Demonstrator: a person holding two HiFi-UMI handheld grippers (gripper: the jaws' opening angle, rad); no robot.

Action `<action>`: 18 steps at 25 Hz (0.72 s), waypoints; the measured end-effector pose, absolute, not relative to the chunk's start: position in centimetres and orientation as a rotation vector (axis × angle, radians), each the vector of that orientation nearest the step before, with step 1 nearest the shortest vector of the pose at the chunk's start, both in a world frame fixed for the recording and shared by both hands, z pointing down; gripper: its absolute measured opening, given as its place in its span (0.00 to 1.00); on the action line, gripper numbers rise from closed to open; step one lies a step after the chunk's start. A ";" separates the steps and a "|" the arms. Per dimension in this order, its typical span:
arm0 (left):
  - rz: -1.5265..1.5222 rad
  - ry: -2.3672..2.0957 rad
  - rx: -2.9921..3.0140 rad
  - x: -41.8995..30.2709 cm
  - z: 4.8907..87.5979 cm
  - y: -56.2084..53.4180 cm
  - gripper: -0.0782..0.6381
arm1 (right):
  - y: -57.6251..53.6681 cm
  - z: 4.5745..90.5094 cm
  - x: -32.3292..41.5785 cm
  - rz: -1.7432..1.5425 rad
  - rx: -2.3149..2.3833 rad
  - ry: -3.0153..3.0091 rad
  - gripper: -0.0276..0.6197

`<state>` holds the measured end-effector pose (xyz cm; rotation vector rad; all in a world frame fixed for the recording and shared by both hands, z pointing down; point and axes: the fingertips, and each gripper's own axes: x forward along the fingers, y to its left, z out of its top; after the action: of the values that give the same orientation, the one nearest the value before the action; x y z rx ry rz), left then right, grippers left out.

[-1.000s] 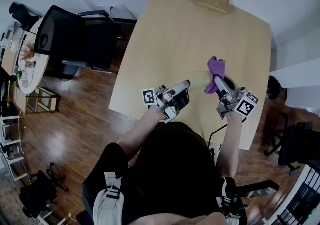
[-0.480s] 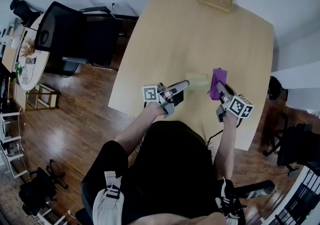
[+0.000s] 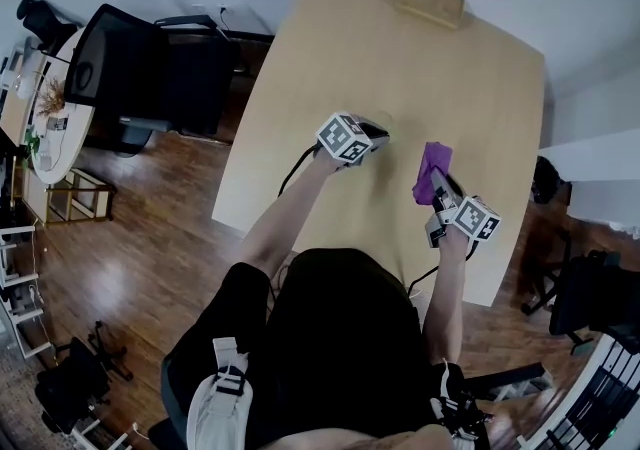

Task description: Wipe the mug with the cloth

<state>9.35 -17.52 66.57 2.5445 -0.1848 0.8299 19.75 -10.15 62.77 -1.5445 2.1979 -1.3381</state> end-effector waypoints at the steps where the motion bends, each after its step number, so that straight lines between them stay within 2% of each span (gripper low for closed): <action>1: 0.928 -0.139 2.544 9.9 67.5 -17.7 0.16 | -10.5 62.7 19.5 -1.342 -1.535 2.191 0.14; 5: 1.315 -0.018 2.574 11.8 70.3 -19.0 0.16 | -11.4 63.3 19.6 -1.360 -1.537 2.161 0.14; 8: 1.492 0.012 2.666 13.8 71.4 -20.7 0.16 | -11.8 63.8 20.0 -1.374 -1.546 2.135 0.14; 15: 1.607 0.178 2.531 14.9 71.9 -19.7 0.16 | -12.2 64.6 20.9 -1.396 -1.549 2.083 0.14; 18: 1.534 0.146 2.555 14.4 72.1 -19.5 0.23 | -12.2 64.5 21.3 -1.389 -1.551 2.071 0.14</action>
<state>14.37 -19.52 72.14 2.5554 0.1457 1.5344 21.32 -12.17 64.50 -1.5505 2.0711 -1.3892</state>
